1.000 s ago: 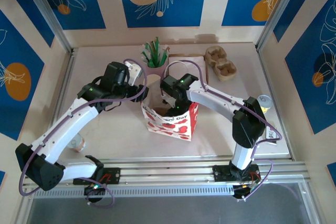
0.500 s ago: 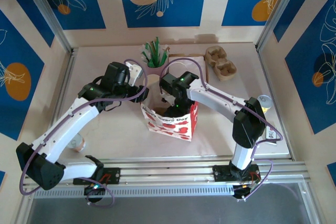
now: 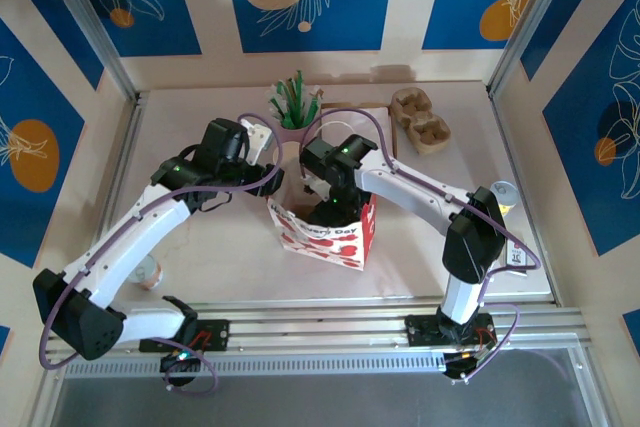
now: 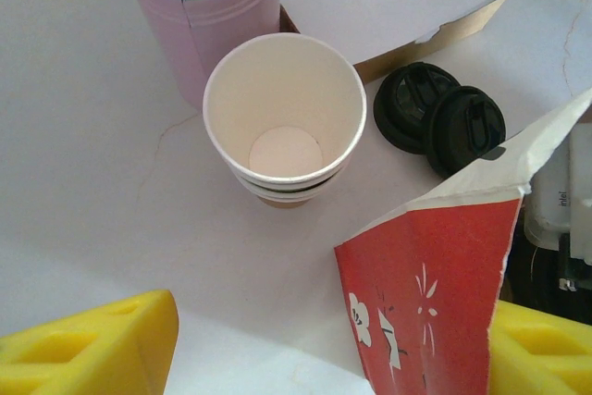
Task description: Pack the takeout coffee
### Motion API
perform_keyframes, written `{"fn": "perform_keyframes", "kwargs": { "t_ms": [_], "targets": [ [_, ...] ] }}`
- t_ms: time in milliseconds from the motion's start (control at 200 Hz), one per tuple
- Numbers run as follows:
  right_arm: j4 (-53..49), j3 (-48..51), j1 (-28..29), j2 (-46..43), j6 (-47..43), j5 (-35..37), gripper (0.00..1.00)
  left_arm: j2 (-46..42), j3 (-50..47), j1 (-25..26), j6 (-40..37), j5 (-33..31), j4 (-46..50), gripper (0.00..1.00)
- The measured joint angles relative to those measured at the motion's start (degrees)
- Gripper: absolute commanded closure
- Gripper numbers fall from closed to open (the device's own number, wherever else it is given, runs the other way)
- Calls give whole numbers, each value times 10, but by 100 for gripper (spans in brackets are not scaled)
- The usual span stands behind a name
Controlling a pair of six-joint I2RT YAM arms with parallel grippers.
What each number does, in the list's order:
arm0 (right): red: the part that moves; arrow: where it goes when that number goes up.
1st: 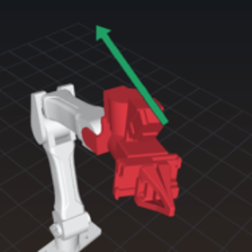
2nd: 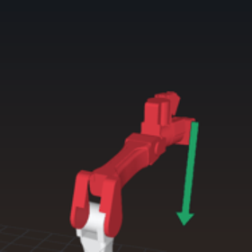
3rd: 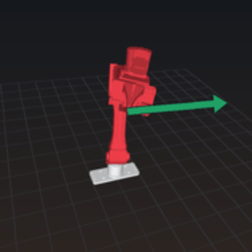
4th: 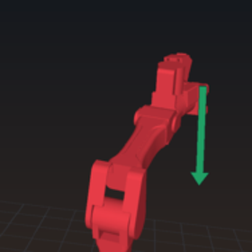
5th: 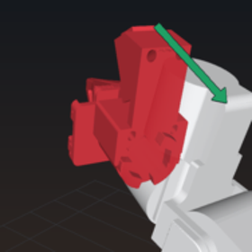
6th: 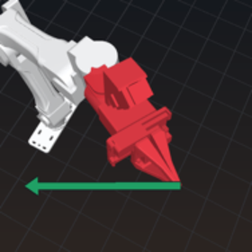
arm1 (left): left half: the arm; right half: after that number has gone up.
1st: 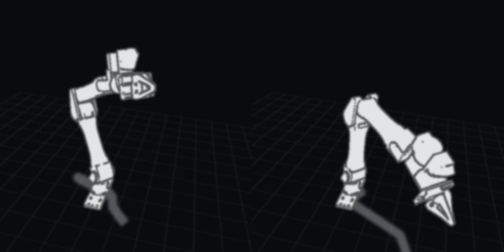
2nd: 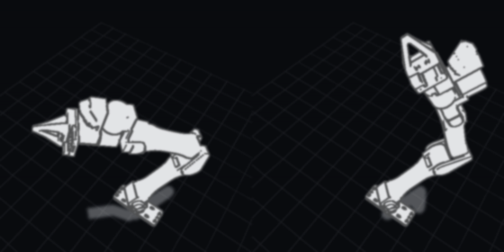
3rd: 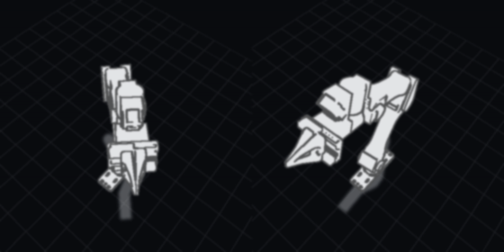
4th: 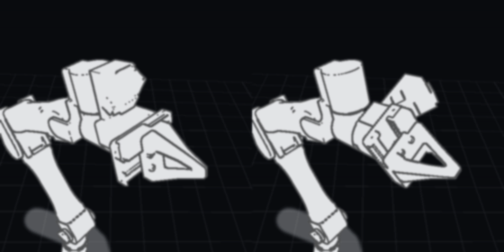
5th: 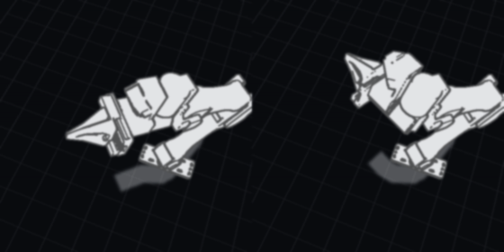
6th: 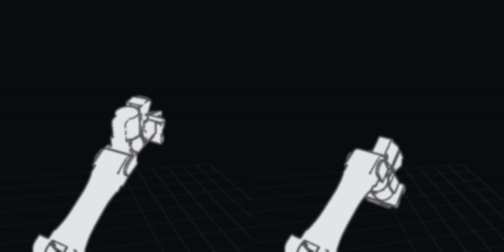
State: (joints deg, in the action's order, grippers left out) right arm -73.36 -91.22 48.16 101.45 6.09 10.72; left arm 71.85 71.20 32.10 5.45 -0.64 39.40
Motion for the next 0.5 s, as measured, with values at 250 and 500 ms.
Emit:
{"fn": "perform_keyframes", "kwargs": {
  "t_ms": [250, 500],
  "targets": [
    [-5, -3, 2, -8, 0, 4, 1, 0, 0, 0, 0, 0, 5, 28],
    [-10, -6, 3, -18, 0, 5, 1, 7, 5, 0, 0, 0, 5, 28]
  ]
}}
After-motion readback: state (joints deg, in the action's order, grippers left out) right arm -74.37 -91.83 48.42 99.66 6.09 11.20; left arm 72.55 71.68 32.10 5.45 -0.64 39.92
